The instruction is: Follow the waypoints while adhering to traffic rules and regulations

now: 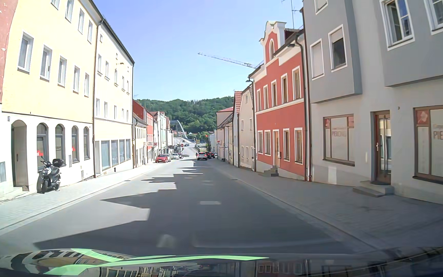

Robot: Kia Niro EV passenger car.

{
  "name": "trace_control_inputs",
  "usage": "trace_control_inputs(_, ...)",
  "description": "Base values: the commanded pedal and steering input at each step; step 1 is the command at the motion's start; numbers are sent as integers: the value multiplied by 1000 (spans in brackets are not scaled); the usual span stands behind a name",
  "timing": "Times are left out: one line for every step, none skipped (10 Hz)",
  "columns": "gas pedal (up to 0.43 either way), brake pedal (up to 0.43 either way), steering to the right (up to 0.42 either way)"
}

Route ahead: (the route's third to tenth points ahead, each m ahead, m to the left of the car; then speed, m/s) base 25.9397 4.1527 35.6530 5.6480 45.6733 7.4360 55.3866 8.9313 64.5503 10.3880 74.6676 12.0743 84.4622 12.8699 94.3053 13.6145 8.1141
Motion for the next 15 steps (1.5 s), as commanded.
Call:
trace_control_inputs(59,0,-49)
trace_control_inputs(59,0,-51)
trace_control_inputs(59,0,-55)
trace_control_inputs(67,0,-57)
trace_control_inputs(67,0,-57)
trace_control_inputs(67,0,-56)
trace_control_inputs(67,0,-54)
trace_control_inputs(59,0,-51)
trace_control_inputs(0,0,-49)
trace_control_inputs(0,0,-48)
trace_control_inputs(0,0,-46)
trace_control_inputs(0,0,-44)
trace_control_inputs(0,0,-43)
trace_control_inputs(0,0,-40)
trace_control_inputs(0,0,-37)
